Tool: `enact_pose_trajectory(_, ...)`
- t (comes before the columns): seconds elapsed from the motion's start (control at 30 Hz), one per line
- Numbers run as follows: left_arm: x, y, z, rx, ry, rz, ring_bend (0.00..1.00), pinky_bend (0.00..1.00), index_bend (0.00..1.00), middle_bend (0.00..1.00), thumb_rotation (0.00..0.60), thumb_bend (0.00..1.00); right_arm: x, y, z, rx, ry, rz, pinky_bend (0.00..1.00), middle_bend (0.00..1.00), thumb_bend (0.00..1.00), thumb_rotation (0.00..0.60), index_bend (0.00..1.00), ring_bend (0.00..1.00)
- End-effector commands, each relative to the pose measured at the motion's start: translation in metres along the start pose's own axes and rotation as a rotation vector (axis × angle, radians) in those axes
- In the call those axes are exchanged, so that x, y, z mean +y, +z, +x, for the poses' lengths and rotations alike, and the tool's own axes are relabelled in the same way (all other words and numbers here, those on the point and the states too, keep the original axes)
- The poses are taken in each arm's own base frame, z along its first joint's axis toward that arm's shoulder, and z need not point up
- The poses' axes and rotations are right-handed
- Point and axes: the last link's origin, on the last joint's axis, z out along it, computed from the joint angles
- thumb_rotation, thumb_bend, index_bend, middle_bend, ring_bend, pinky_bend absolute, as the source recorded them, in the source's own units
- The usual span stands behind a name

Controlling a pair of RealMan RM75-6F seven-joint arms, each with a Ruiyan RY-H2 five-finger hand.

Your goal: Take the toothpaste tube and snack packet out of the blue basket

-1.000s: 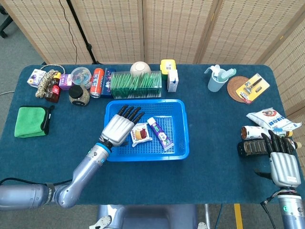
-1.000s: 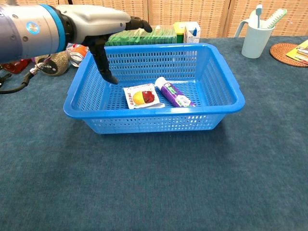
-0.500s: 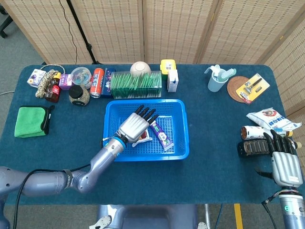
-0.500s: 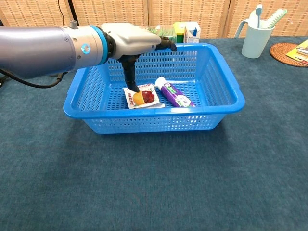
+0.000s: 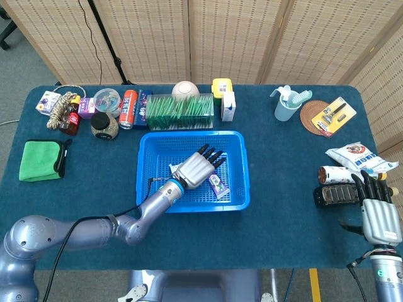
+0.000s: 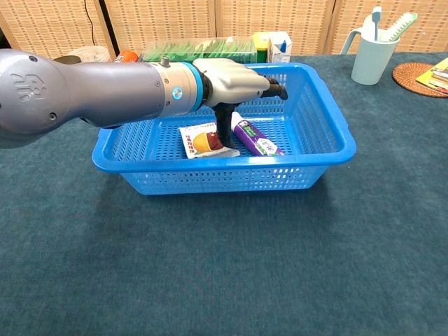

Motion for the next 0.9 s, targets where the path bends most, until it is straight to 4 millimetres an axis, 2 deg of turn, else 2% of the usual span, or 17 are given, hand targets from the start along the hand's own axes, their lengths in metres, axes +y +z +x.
enact_pose_trajectory(0.03, 0.004, 0.007, -0.001, -0.016, -0.004, -0.007, 0.0, 0.0, 0.0, 0.0, 0.6, 0.2, 0.0, 0.001, 0.0, 0.0, 0.001, -0.003, 0.0, 0.0, 0.0, 0.6, 0.0, 0.0)
enact_pose_trajectory(0.53, 0.011, 0.021, -0.014, -0.065, -0.02, -0.008, 0.0, 0.02, 0.0, 0.0, 0.6, 0.22, 0.004, 0.004, 0.0, -0.006, 0.01, -0.017, 0.0, 0.0, 0.0, 0.6, 0.0, 0.0)
enact_pose_trajectory(0.77, 0.011, 0.026, -0.018, -0.081, -0.015, 0.0, 0.03, 0.16, 0.01, 0.0, 0.6, 0.23, 0.003, 0.003, 0.0, -0.011, 0.016, -0.014, 0.0, 0.0, 0.0, 0.6, 0.0, 0.0)
enact_pose_trajectory(0.83, 0.012, 0.026, -0.019, -0.081, -0.014, 0.001, 0.07, 0.21, 0.07, 0.02, 0.6, 0.24, 0.003, 0.003, 0.0, -0.011, 0.016, -0.014, 0.0, 0.0, 0.0, 0.6, 0.0, 0.0)
enact_pose_trajectory(0.9, 0.013, 0.026, -0.02, -0.081, -0.015, 0.001, 0.15, 0.28, 0.17, 0.1, 0.6, 0.24, 0.003, 0.003, 0.0, -0.011, 0.016, -0.013, 0.0, 0.0, 0.0, 0.6, 0.0, 0.0)
